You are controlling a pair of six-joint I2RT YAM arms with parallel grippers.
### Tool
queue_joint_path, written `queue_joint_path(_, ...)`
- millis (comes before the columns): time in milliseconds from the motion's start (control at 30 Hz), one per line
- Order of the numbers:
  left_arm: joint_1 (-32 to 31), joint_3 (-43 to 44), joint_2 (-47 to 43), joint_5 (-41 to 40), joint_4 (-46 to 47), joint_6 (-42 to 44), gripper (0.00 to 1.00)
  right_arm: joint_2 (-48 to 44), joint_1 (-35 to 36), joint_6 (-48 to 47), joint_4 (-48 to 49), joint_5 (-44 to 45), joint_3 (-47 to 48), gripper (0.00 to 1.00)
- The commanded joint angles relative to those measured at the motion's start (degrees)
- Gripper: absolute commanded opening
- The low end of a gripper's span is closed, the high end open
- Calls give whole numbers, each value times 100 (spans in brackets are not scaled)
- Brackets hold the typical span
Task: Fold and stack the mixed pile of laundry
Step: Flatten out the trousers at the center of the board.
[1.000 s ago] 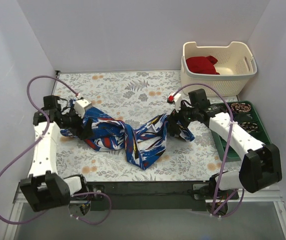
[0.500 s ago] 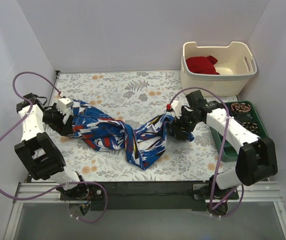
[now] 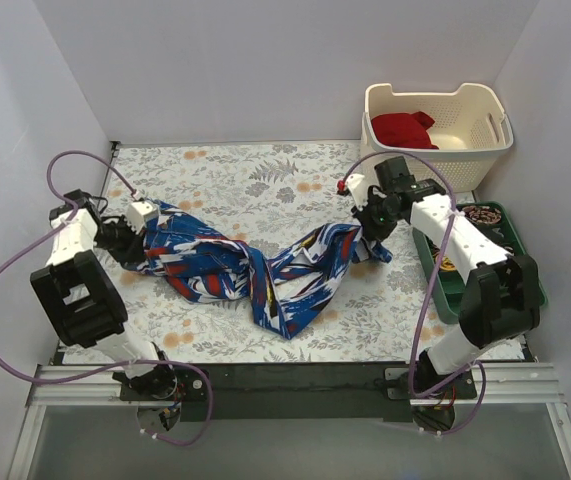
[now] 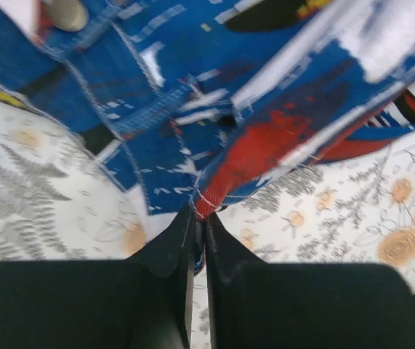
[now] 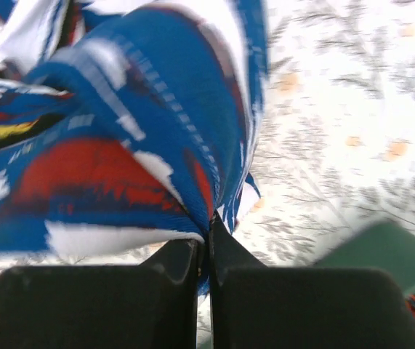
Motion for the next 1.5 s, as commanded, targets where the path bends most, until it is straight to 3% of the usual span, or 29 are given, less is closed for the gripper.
queue_joint_path(0,45,1206,457,437,406,-708,0,350,-470,52,227,246,978,1)
queue_joint_path(167,204,3105,871,983,1319,-2695,0,597,-1121,114,69,-70,2218,1)
queue_joint_path(300,554,4686,1003,1228,1621,-3277,0,318,-1464,-210,-230,-211,2537,1)
queue_joint_path(367,896,4822,890,1553,1533,-3225,0,124,-1649,-551,-309,-238,2204,1)
queue_joint_path(467,1249,4245,442,1844,936,-2533,0,-210,-1868,-974,-345,-255,1538,1)
queue_joint_path(533,1635,3326,108,1888,462,-1454,0,-325,-1948,-1159,-397,-290,1273,1)
queue_joint_path(567,1854,3041,-180,1819,138,-849,0,-343,-1948,-1256,-432,-299,1028,1)
queue_joint_path(600,1926,2733,-314,1618,-692,732,0,-325,-1948,-1396,-502,-334,956,1)
queue_joint_path(633,1961,2330,-437,1337,-1101,1479,0,-290,-1948,-1415,-607,-352,903,7)
queue_joint_path(667,2014,1560,-778,682,-1383,2000,0,-247,-1939,-1415,-704,-361,885,19)
queue_joint_path(700,2058,1083,-938,423,-1508,2379,0,-72,-1939,-1441,-853,-378,989,49)
queue_joint_path(767,2120,-118,-1324,-25,-1361,2944,2,104,-1930,-1424,-1214,-422,1104,70)
queue_joint_path(800,2120,-448,-1648,-350,-968,3006,4,218,-1930,-1407,-1310,-448,1217,90)
queue_joint_path(900,2120,-1233,-1932,-520,-238,2946,16,220,-1887,-1336,-1496,-650,1149,90)
queue_joint_path(967,2120,-1269,-1836,-476,-130,2657,30,150,-1729,-1424,-1522,-686,973,89)
queue_joint_path(1033,2120,-1050,-1494,-467,-120,2419,35,18,-1562,-1494,-1523,-651,728,87)
queue_joint_path(1200,2155,-329,-747,-494,-557,1882,43,-123,-1298,-1494,-1698,-1107,560,77)
queue_joint_path(1333,2146,-459,-912,-327,-403,1882,45,-150,-728,-1372,-1663,-1274,147,69)
queue_joint_path(1467,2146,-881,-1124,-335,-104,1874,41,-27,-419,-1038,-1093,-1074,-423,75)
